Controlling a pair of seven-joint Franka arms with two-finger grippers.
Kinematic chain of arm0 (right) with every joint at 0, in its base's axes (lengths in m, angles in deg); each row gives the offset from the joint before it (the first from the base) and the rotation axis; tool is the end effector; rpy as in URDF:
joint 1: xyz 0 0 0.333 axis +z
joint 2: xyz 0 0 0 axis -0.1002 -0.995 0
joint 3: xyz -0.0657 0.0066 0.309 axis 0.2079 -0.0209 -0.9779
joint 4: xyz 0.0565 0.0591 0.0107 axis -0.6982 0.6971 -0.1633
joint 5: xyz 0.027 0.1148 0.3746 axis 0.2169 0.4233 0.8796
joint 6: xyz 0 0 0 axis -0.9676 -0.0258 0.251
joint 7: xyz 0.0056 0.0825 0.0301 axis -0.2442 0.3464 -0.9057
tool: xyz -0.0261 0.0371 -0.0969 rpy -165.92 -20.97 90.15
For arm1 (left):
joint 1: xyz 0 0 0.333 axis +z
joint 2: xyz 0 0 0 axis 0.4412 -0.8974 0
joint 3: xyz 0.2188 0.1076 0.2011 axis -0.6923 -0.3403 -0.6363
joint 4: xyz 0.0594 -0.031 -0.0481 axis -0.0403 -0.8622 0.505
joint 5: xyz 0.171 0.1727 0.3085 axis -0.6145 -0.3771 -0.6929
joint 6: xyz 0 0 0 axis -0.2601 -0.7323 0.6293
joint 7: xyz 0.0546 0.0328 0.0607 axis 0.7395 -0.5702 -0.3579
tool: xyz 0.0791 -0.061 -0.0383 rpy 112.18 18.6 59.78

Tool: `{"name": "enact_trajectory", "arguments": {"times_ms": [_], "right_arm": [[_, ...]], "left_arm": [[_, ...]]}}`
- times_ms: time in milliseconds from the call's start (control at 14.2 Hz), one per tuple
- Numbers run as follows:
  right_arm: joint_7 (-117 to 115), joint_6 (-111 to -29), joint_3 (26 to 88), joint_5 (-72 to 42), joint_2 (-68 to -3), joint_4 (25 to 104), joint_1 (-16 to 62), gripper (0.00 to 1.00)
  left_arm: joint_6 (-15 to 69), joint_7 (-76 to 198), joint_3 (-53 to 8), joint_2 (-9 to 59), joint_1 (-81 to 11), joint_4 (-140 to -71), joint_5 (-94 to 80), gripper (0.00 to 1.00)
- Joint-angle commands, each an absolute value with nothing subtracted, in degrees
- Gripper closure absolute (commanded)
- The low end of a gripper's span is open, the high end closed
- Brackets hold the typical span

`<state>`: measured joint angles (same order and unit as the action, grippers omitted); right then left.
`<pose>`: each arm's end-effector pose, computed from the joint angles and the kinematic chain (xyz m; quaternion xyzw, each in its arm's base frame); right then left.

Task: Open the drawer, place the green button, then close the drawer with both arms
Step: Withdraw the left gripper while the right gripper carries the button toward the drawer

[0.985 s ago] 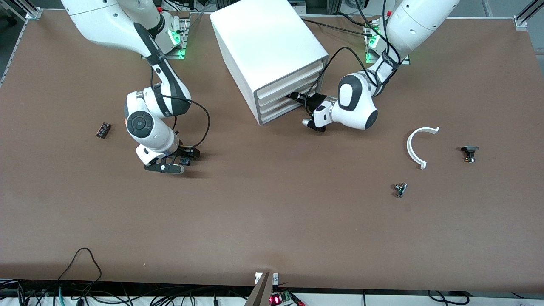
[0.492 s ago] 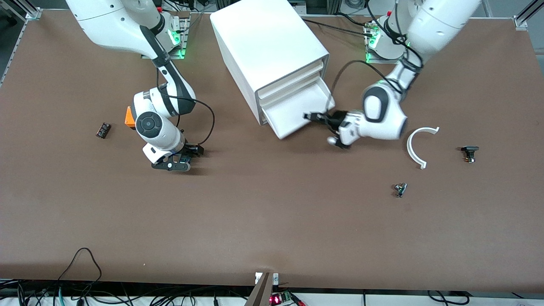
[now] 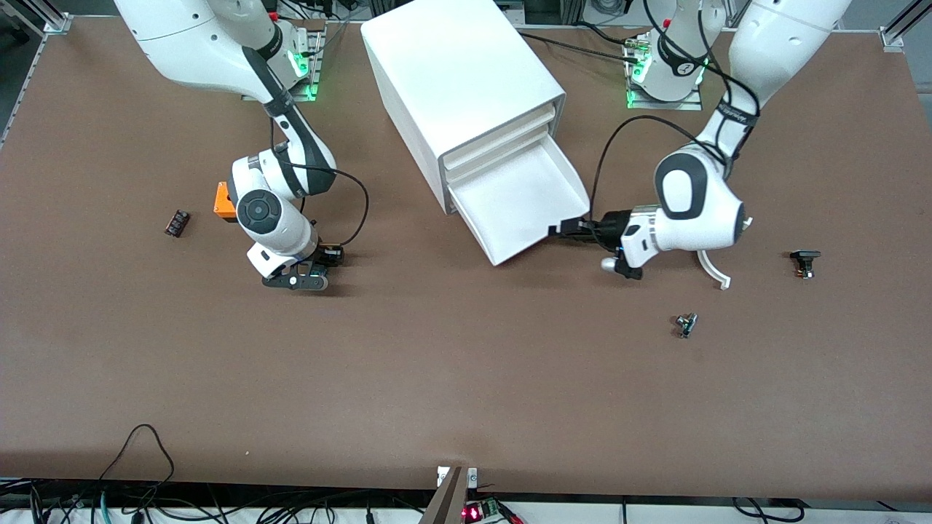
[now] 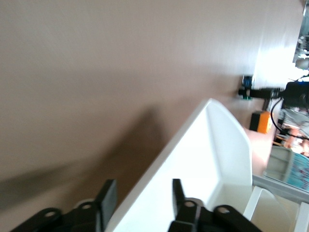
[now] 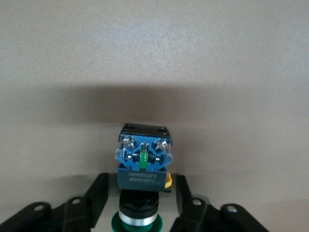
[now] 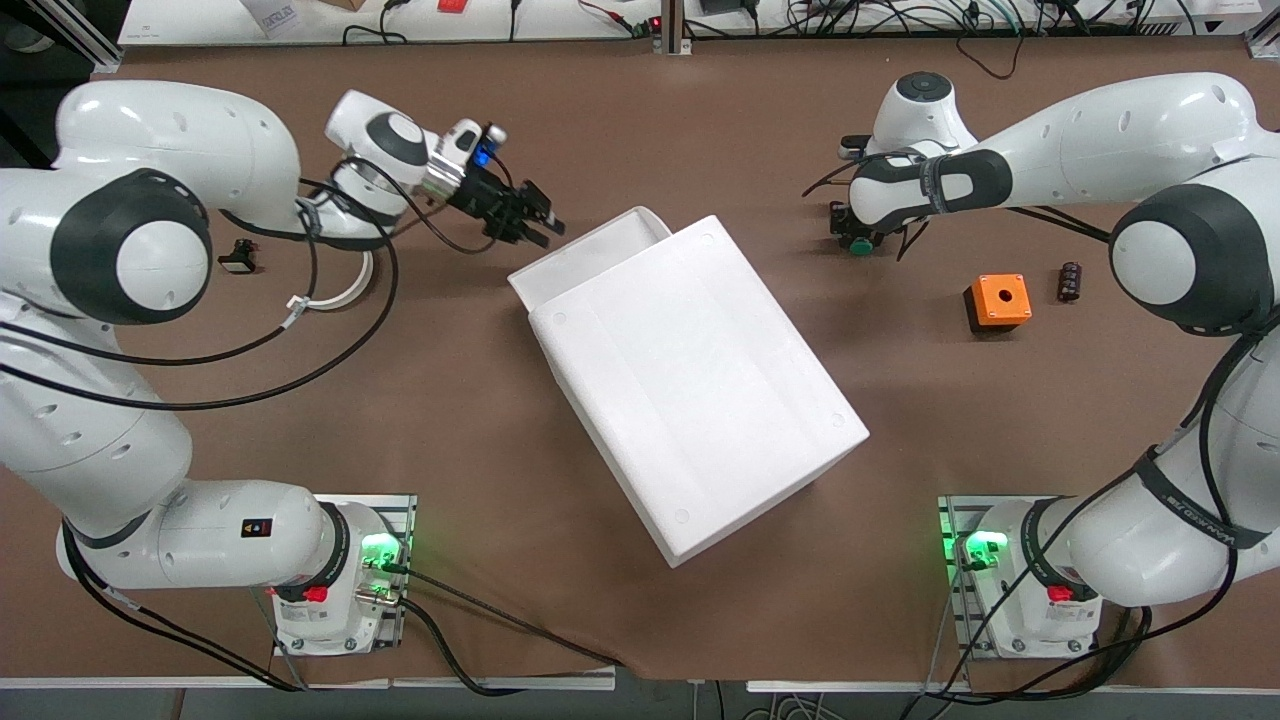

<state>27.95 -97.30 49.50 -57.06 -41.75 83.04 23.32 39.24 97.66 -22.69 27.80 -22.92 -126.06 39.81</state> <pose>0.5507 0.1954 0.1748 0.9990 -0.0050 -0.0306 0.0308 0.5425 -0.1683 0.2327 0.9156 -0.0139 -0.0643 0.3967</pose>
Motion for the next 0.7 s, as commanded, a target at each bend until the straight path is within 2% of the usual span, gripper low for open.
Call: {"name": "enact_trajectory", "arguments": {"times_ms": [0,141,281,422,633], "right_arm": [[27.8,-98.2,49.7,-58.9,-41.9,83.2,23.6,0.58],[27.7,-98.2,49.7,-59.0,-41.9,82.6,23.6,0.64],[27.7,-98.1,49.7,-59.1,-41.8,82.1,23.6,0.67],[27.0,-98.0,49.7,-59.1,-41.5,80.6,23.6,0.67],[25.0,-95.4,49.7,-59.2,-40.1,76.7,23.6,0.67]], "left_arm": [[38.5,96.1,-24.5,38.9,-17.8,-127.4,30.2,0.0],[38.4,96.2,-25.2,44.0,-15.7,-127.4,25.7,0.0],[35.5,96.2,-28.5,49.1,-14.7,-126.2,16.2,0.0],[24.9,94.8,-32.3,50.6,-14.8,-118.6,7.3,0.0],[10.6,85.6,-33.1,50.7,-15.4,-106.1,-10.0,0.0]]}}
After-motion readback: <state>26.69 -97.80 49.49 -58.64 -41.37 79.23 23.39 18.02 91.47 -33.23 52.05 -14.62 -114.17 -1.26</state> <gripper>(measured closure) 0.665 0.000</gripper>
